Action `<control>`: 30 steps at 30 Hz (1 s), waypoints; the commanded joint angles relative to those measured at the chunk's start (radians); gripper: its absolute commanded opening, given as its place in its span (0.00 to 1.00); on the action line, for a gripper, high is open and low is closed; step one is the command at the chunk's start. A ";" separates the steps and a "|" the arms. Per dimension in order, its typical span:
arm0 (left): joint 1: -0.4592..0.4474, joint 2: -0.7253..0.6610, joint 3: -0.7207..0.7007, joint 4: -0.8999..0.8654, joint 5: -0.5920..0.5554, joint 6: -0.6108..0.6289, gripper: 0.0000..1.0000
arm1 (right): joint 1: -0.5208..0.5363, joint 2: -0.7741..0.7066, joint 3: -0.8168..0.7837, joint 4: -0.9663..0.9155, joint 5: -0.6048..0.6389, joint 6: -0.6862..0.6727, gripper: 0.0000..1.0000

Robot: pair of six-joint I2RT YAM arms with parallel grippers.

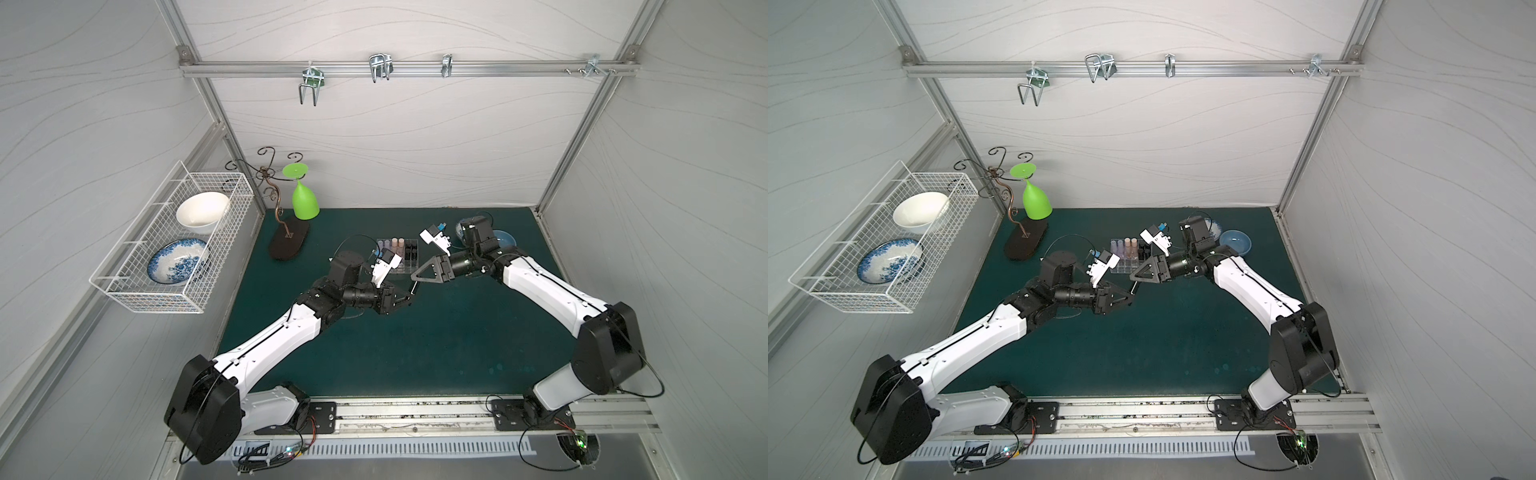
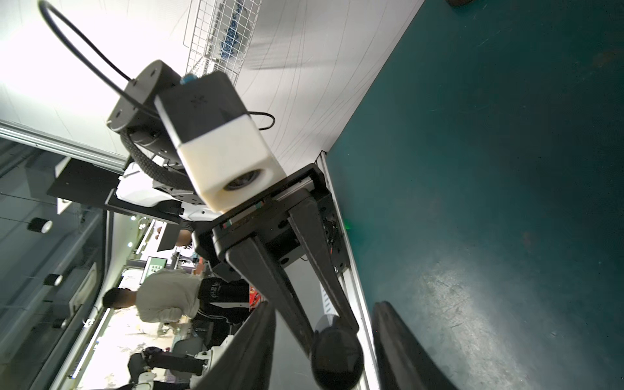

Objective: Arrange the lipsticks in the organizer
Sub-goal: Pick up the lipstick at the center of the board, then place the lipstick in the storage box.

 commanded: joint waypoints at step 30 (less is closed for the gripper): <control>-0.007 -0.288 -0.150 0.003 -0.846 0.012 0.76 | 0.156 0.266 0.315 -0.001 0.921 -0.207 0.15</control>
